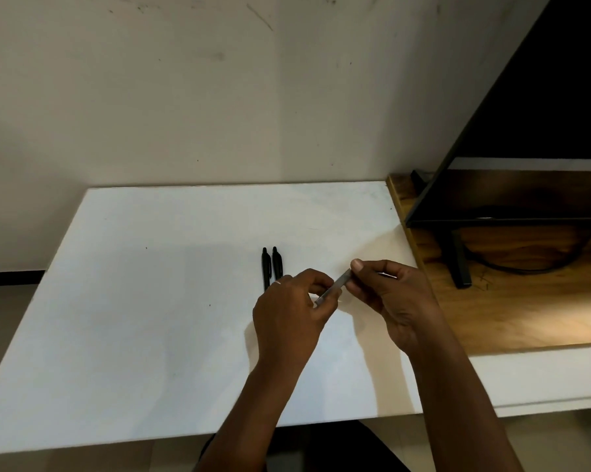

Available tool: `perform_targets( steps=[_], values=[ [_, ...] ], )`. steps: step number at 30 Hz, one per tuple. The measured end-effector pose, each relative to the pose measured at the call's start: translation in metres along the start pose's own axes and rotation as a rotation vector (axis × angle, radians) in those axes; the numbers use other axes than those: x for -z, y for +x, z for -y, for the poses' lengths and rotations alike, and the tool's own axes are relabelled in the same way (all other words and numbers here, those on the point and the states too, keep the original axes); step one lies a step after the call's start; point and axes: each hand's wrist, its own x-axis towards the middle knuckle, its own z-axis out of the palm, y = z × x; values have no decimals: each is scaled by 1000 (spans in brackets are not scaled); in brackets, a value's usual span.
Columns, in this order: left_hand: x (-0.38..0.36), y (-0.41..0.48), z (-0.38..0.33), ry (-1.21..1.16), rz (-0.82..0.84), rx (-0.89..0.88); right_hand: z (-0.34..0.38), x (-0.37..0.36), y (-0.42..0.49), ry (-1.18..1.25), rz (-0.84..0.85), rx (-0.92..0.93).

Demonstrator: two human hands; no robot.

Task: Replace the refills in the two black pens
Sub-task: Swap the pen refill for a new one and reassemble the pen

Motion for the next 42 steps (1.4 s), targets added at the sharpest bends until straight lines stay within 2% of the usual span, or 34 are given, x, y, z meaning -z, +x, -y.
perform_targets(
  steps=[6,19,25,31,33,35,39,42],
  values=[
    [9,6,8,-166,46,17,0,-3,-2,42,34,-4],
    [16,12,18,-556,144,268,1,-8,-8,55,154,8],
    [24,14,21,-617,90,336,-6,-18,-12,45,241,101],
    [28,15,24,-583,172,338,-15,-30,-14,7,194,121],
    [30,17,26,-542,178,320,-18,-32,-12,-46,148,140],
    [31,18,29,-496,94,326,-21,-34,-8,-149,84,180],
    [38,23,44,-339,-150,394,-32,-35,0,-625,-21,360],
    [42,22,51,-228,-176,415,-41,-43,-2,-746,-49,465]
  ],
)
